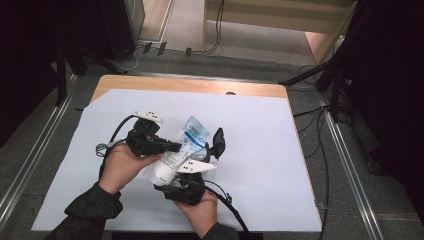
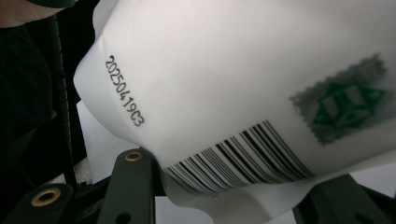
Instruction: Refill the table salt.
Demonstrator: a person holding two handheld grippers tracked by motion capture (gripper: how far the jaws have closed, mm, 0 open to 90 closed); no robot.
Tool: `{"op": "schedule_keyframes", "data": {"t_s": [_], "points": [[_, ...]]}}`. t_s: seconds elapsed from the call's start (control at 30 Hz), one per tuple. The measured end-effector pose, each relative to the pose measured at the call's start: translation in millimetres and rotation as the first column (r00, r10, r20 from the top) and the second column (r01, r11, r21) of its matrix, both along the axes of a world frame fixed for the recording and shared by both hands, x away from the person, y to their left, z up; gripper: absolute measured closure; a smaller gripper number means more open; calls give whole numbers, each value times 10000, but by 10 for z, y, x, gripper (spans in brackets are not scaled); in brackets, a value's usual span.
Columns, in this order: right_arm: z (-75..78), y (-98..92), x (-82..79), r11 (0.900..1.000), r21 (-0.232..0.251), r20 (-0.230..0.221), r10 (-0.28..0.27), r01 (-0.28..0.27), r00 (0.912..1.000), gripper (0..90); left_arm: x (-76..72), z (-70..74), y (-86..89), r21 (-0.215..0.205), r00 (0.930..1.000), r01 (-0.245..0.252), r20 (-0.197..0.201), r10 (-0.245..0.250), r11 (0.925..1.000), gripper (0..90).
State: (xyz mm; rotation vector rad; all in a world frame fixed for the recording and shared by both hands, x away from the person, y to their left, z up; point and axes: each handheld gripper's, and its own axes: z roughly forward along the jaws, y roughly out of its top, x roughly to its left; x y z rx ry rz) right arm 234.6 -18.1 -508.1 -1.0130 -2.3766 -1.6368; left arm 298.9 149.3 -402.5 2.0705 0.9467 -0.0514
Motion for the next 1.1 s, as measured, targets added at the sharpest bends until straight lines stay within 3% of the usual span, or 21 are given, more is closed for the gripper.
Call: {"op": "schedule_keyframes", "data": {"t_s": [0.23,0.73,1.1], "points": [[-17,18,44,9998,103,-501,175,-170,9986,554,48,-37,-36,212,9999,-80,-104,82,9997,900],[25,23,85,9993,217,-551,323,-311,9980,544,92,-24,-73,95,9998,-135,-145,136,9999,900],[10,9,128,9968,781,-1016,226,-147,9946,584,134,-21,-73,12,9999,-50,-156,50,10000,900]]}}
